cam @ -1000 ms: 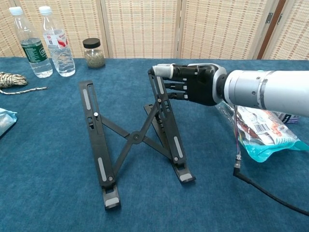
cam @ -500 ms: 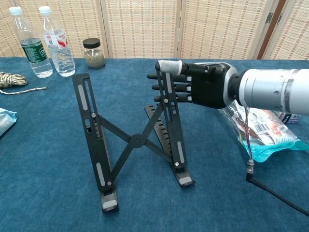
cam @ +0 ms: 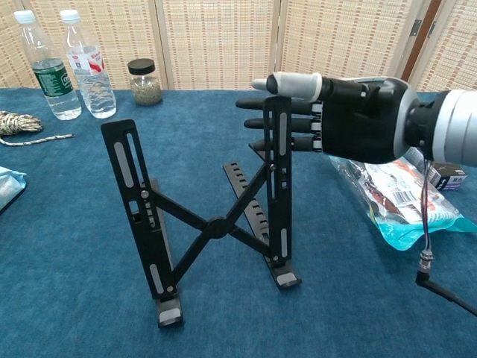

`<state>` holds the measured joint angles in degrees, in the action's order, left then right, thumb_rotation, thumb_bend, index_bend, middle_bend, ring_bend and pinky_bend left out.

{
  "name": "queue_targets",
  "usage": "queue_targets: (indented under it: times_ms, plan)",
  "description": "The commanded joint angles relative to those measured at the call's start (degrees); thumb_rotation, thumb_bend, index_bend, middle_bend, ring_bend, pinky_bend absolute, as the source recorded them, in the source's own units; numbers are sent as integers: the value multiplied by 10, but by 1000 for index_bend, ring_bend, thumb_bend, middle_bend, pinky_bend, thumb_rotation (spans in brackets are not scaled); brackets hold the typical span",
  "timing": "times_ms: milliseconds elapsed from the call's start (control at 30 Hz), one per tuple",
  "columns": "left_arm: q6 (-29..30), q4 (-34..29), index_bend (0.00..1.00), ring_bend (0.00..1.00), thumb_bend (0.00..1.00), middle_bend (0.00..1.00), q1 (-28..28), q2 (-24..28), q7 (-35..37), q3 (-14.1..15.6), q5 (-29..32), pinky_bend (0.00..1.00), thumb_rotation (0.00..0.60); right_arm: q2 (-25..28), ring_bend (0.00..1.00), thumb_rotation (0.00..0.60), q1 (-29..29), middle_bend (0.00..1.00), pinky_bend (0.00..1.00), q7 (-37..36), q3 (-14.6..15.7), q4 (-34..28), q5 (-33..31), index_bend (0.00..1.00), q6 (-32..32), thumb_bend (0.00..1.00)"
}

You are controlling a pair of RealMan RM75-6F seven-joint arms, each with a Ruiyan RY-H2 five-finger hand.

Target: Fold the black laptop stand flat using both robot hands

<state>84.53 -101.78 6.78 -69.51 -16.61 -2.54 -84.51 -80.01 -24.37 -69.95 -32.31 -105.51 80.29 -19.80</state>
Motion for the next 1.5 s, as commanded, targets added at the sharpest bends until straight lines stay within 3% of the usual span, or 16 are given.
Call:
queue_targets:
  times_ms: [33, 367, 700, 1500]
  plan:
    - [1, 0, 77, 32, 269, 17, -1, 0, 0, 0, 0, 0, 600, 21, 163, 600, 7, 202, 383, -35, 28, -17, 44, 54, -20, 51]
    - [2, 3, 77, 32, 269, 18, -1, -1, 2, 1, -2, 0, 600, 73, 169, 600, -17, 200, 383, -144, 124, -35, 152, 54, -112, 51]
    - [-1, 6, 77, 32, 270, 18, 1, -4, 3, 1, -2, 0, 600, 96, 173, 600, -64, 198, 380, -192, 203, -10, 190, 54, -195, 51]
    - [1, 6, 77, 32, 268, 18, -1, -2, 5, 1, -1, 0, 600, 70, 128, 600, -150, 161, 237, -196, 295, 35, 148, 54, -246, 0]
